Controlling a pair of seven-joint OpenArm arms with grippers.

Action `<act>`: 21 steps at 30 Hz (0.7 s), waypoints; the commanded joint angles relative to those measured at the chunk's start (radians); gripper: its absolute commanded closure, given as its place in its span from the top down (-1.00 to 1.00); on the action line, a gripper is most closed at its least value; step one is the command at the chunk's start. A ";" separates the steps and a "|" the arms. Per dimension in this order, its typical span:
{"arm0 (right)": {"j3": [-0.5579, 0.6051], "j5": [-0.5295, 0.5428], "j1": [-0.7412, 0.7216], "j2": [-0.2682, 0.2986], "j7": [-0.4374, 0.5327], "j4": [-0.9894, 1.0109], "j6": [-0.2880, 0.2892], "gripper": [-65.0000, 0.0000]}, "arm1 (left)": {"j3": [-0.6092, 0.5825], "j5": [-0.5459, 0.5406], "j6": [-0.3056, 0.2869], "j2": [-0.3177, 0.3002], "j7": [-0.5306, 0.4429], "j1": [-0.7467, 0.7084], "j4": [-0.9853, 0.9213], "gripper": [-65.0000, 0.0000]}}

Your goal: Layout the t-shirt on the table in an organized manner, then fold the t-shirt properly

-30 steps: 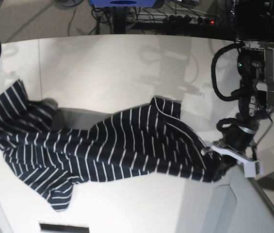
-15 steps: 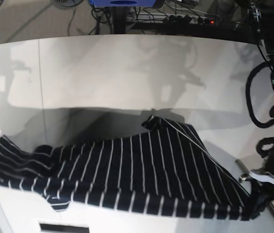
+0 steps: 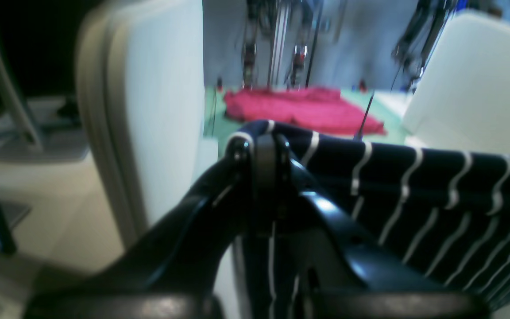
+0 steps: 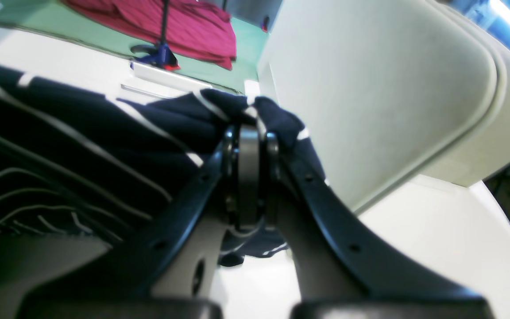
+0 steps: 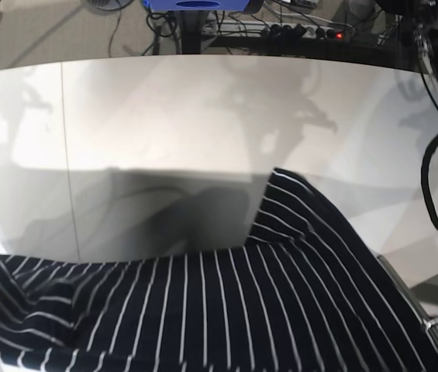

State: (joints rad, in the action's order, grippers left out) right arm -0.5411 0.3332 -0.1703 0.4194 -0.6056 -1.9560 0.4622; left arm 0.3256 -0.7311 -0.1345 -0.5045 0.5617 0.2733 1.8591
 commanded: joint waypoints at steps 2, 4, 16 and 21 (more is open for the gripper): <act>-0.020 -0.012 -0.048 0.036 0.023 -0.013 -0.024 -1.00 | 0.011 0.005 0.009 0.002 -0.038 0.056 0.012 -1.00; -0.020 -0.012 -0.073 0.055 0.020 -0.013 -0.024 -1.00 | 0.011 0.005 0.009 0.028 -0.038 0.093 0.009 -1.00; -0.012 -0.012 -0.263 0.144 -0.076 -0.003 -0.024 -1.00 | 0.010 0.008 0.009 0.120 -0.038 0.323 -0.123 -1.00; 0.054 -0.013 -0.348 0.167 -0.079 0.037 -0.024 -1.00 | 0.000 0.008 0.009 0.120 -0.038 0.426 -0.201 -1.00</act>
State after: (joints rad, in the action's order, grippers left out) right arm -0.4759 0.3359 -0.4889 0.5556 -0.7124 -1.9076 0.4610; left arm 0.3180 -0.7338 -0.1455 -0.3676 0.5652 0.6693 1.6478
